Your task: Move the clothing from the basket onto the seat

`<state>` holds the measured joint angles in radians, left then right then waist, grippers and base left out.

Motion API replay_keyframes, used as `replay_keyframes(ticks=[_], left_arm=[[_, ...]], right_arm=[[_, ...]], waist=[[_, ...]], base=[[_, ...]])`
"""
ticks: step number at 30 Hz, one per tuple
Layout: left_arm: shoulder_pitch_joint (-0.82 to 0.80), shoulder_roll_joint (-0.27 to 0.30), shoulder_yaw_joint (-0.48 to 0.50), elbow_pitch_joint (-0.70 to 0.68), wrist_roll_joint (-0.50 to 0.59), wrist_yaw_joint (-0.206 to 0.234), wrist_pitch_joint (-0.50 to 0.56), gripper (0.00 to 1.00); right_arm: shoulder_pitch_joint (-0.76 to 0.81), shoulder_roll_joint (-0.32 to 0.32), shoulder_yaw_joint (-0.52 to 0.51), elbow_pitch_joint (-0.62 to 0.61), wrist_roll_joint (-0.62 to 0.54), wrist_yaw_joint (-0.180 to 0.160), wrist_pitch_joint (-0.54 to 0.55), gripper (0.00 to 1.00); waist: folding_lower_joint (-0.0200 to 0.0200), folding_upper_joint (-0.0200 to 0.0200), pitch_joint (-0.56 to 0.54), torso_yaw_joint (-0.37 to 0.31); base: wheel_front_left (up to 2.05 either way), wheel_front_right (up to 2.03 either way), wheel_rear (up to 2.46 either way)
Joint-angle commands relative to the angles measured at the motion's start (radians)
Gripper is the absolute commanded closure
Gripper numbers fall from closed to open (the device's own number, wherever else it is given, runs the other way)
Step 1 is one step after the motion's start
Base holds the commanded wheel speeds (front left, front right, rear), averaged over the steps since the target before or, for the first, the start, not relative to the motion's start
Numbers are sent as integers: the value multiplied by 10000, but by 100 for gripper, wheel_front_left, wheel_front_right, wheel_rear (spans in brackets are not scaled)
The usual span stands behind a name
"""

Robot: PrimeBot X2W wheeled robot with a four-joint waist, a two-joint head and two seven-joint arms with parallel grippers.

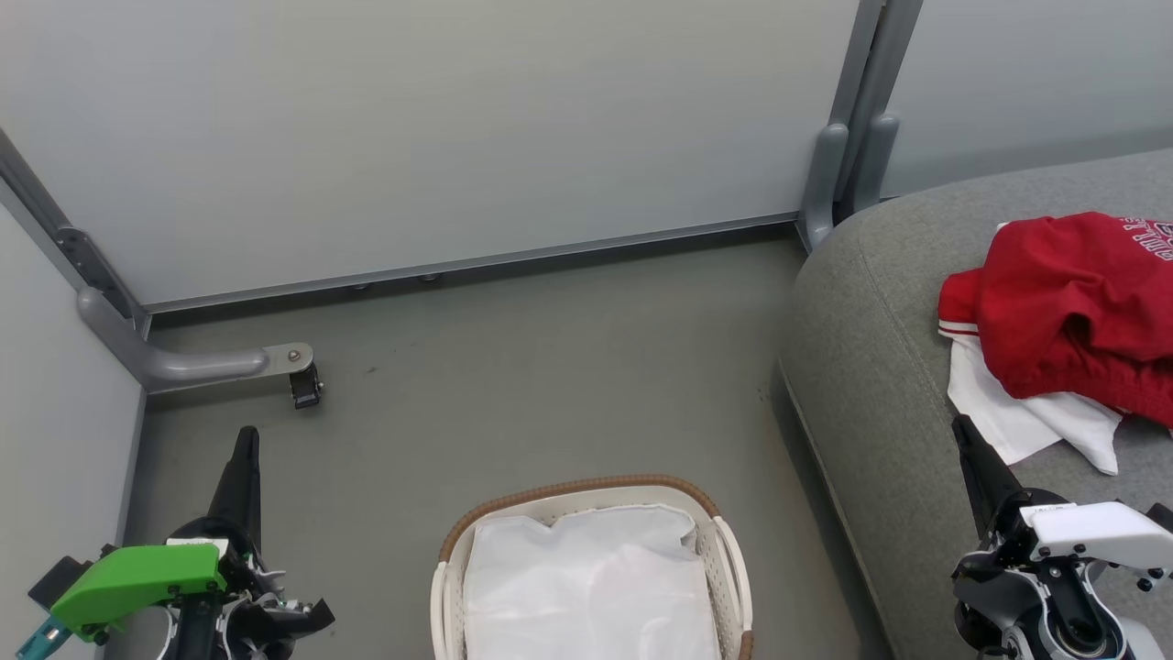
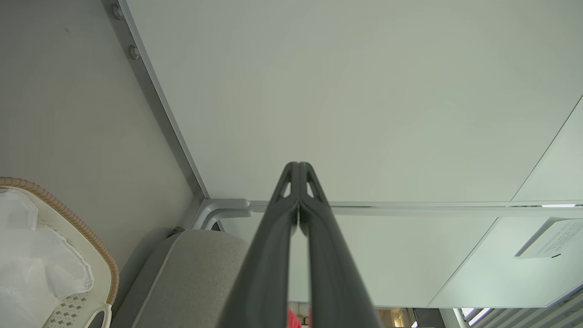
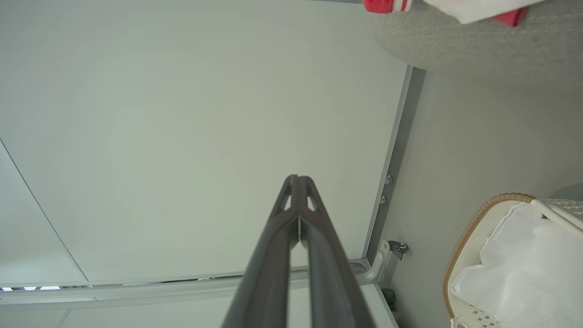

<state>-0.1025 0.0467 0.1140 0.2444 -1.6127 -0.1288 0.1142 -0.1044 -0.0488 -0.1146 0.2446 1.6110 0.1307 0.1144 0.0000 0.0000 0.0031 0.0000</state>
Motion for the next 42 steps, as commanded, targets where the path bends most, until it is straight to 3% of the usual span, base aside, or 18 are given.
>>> replay_keyframes(ticks=[1,42], left_arm=[[-127,66,17,-5,-8,-45,32,100],[-127,66,16,-6,-8,-45,31,100]], right_arm=[[-70,-26,-18,-24,38,0,30,100],[-71,-26,-17,-22,39,0,29,100]], waist=[[0,0,0,0],[0,0,0,0]], base=[[0,0,0],[0,0,0]])
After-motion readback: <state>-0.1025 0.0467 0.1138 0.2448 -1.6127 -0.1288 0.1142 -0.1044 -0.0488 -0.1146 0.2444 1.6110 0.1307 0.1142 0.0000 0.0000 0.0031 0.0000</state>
